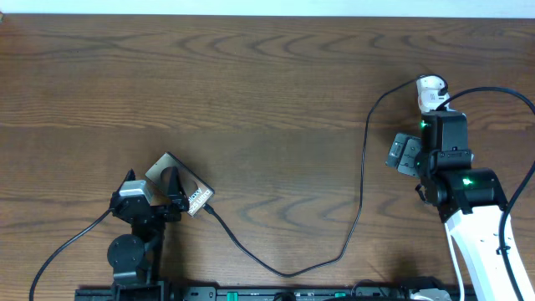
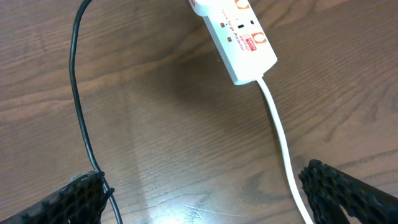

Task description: Plug charger to phone and switch on socket

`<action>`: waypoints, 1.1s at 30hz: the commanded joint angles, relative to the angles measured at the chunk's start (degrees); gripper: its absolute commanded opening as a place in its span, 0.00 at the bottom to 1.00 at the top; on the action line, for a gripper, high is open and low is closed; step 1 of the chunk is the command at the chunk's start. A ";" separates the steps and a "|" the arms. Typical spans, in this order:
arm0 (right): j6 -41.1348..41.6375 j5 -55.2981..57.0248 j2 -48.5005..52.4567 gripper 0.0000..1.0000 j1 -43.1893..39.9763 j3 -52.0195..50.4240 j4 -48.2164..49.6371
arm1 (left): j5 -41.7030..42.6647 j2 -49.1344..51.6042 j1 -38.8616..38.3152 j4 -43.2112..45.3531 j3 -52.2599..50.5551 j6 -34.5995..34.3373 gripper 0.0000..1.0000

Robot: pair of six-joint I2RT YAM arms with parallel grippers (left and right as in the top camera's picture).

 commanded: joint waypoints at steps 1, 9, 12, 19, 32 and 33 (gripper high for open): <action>0.98 0.92 -0.20 0.99 0.00 -0.24 -0.02 | 1.20 -0.35 0.42 -2.71 -0.39 1.01 0.88; 0.96 0.90 -0.20 0.99 0.00 -0.24 -0.02 | 1.20 -0.35 0.42 -2.73 -0.39 1.01 0.88; 0.96 0.90 -0.20 0.99 0.00 -0.24 -0.02 | 1.20 -0.35 0.42 -2.73 -0.39 1.01 0.89; 0.98 0.55 -2.01 0.99 0.02 -0.39 0.04 | 1.18 -0.35 0.42 -2.71 -0.39 1.01 0.88; 1.01 -9.44 -19.96 0.99 0.04 -23.93 28.46 | 1.20 -0.35 0.42 -2.73 -0.39 1.01 0.88; 1.01 -9.94 -22.29 0.99 0.04 -26.93 30.32 | 1.20 -0.35 0.42 -2.73 -0.39 1.01 0.89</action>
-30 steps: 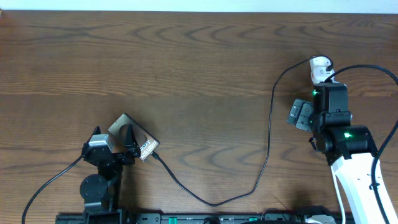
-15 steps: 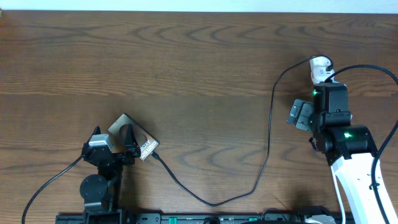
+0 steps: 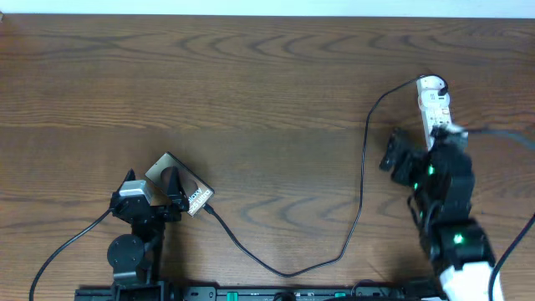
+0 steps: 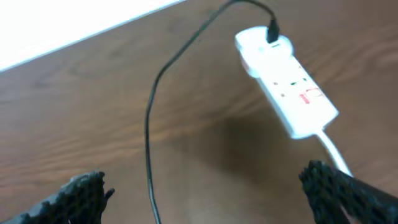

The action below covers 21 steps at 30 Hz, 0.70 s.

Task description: Plug charger to phone and switch on socket

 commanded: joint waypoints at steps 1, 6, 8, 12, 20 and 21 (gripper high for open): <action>0.92 -4.02 -8.02 0.99 0.04 -10.29 4.37 | 1.18 -0.35 0.42 -2.62 -0.44 0.98 0.89; 1.38 -4.57 -19.41 0.99 0.04 -20.87 5.46 | 1.18 -0.35 0.42 -2.60 -0.44 0.98 0.88; 1.36 -4.55 -23.34 0.99 0.04 -23.61 5.53 | 1.18 -0.35 0.42 -2.60 -0.44 0.98 0.88; 1.36 -4.59 -30.58 0.99 0.04 -28.20 5.60 | 1.18 -0.35 0.42 -2.62 -0.44 0.98 0.88; 0.39 -4.50 -38.51 0.99 0.04 -29.86 6.27 | 1.18 -0.35 0.42 -2.62 -0.44 0.98 0.88; -0.98 -4.52 -39.50 0.99 0.04 -29.86 6.25 | 1.18 -0.35 0.42 -2.62 -0.44 0.98 0.88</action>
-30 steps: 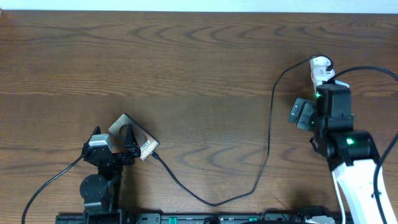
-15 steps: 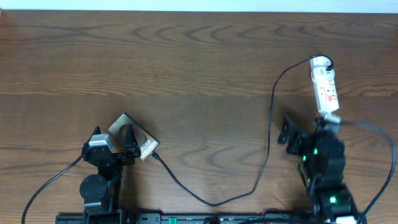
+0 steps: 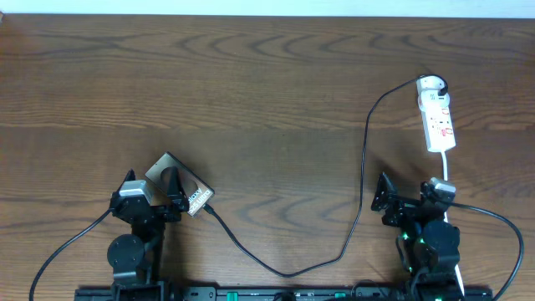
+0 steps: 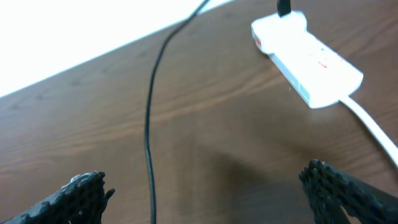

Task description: Plug charger to phone and switch on socket

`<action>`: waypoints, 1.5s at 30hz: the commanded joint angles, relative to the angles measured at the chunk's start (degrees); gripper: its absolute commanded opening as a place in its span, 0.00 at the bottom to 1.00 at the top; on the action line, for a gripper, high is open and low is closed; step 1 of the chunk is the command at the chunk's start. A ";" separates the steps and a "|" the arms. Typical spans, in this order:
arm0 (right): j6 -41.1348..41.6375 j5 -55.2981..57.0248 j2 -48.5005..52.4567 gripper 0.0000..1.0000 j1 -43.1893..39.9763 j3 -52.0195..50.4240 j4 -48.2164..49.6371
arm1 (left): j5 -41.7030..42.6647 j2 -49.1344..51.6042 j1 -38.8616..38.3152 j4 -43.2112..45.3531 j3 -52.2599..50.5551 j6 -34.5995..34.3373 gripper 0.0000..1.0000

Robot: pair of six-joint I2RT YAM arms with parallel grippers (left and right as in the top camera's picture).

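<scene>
The white power strip [image 3: 436,113] lies at the right rear, with the black charger plug [image 3: 431,82] in its far end; the right wrist view shows the same strip [image 4: 308,53] ahead to the right. The black cable [image 3: 361,180] loops down across the table to the phone [image 3: 191,194] at the front left, where it is plugged in. My left gripper [image 3: 150,180] stands open at the phone, one finger over it. Near the front edge, my right gripper [image 3: 410,191] is open and empty, well short of the strip, its fingertips [image 4: 78,193] wide apart.
The strip's white lead [image 3: 445,163] runs from it toward my right arm. The white wall edge [image 4: 62,37] shows beyond the table's far side. Bare brown wood [image 3: 251,100] fills the middle and left rear.
My right arm has drawn back toward the front edge, away from the power strip, which now shows whole in the overhead view. The left arm, phone and cable have not moved.
At first my right gripper hung open right over the near end of the power strip. Then it stood a little nearer the front, the strip farther ahead. Now it rests low at the front edge. The cable stayed plugged into phone and strip throughout.
</scene>
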 commanded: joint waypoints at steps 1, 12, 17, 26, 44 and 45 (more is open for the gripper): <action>-2.91 -0.13 -3.28 0.99 0.04 -0.28 0.09 | 1.18 -0.35 0.42 -2.58 -0.48 0.98 0.88; -22.25 -3.13 -9.27 0.99 -0.33 -0.31 -0.13 | 1.18 -0.35 0.42 -2.56 -0.48 0.98 0.89; -24.37 -3.17 -9.27 0.99 -0.35 -0.31 -0.17 | 1.18 -0.35 0.42 -2.58 -0.48 0.98 0.88; -24.37 -3.15 -9.27 0.99 -0.35 -0.31 -0.07 | 1.18 -0.35 0.42 -2.58 -0.48 0.98 0.88; -24.37 -3.13 -9.27 0.99 -0.33 -0.31 -0.07 | 1.18 -0.35 0.42 -2.58 -0.48 0.98 0.88; -24.37 -3.13 -9.27 0.99 -0.33 -0.31 -0.07 | 1.18 -0.35 0.42 -2.56 -0.48 0.98 0.88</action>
